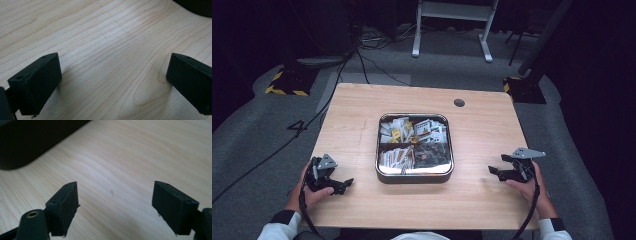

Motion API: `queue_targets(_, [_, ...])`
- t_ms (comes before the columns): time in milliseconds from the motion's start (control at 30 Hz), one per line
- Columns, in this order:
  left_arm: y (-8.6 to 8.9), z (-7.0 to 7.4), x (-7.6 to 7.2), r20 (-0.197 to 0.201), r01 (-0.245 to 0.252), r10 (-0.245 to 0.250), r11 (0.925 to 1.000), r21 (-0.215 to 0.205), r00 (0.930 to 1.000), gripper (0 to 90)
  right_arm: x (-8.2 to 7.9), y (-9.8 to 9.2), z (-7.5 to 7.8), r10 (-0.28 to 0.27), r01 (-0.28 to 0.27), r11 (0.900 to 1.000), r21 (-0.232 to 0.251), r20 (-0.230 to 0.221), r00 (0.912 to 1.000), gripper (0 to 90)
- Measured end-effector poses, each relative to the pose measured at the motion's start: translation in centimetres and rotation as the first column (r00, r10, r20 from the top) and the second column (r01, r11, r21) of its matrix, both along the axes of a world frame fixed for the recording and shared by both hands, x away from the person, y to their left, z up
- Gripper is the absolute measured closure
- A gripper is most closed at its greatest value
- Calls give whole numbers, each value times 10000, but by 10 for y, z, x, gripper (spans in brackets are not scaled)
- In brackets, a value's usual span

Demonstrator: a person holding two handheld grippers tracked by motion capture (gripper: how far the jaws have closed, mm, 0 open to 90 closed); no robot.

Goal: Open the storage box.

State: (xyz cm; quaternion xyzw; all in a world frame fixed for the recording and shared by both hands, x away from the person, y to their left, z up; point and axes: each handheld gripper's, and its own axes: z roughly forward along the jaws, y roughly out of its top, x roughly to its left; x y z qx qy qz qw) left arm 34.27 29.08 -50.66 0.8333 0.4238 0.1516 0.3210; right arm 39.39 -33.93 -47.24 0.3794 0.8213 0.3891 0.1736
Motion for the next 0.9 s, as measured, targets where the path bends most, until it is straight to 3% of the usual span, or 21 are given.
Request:
queue_targets(100, [0, 0, 0, -10, -13, 13, 10000, 12, 10000, 3, 8, 14, 24, 396, -409, 9988, 283, 442, 9982, 250])
queue_targets(167, [0, 0, 0, -13, -19, 19, 10000, 5, 10000, 3, 10, 18, 28, 509, -524, 9981, 315, 486, 9975, 254])
queue_targets(367, [0, 0, 0, -13, -14, 14, 10000, 8, 10000, 3, 27, 51, 49, 1250, -1272, 9915, 269, 721, 9895, 252])
queue_targets(433, [0, 0, 0, -19, -10, 10, 10000, 13, 10000, 3, 28, 57, 51, 1368, -1387, 9901, 216, 729, 9879, 252])
queue_targets(567, [0, 0, 0, -2, -7, 7, 10000, 2, 10000, 3, 33, 86, 60, 1862, -1853, 9825, -184, 804, 9792, 257])
queue_targets(833, [0, 0, 0, -12, -17, 17, 10000, 6, 10000, 3, 45, 121, 63, 2320, -2323, 9726, -49, 729, 9700, 264])
queue_targets(900, [0, 0, 0, -10, -17, 17, 10000, 8, 10000, 3, 48, 135, 64, 2585, -2582, 9660, -138, 767, 9630, 265])
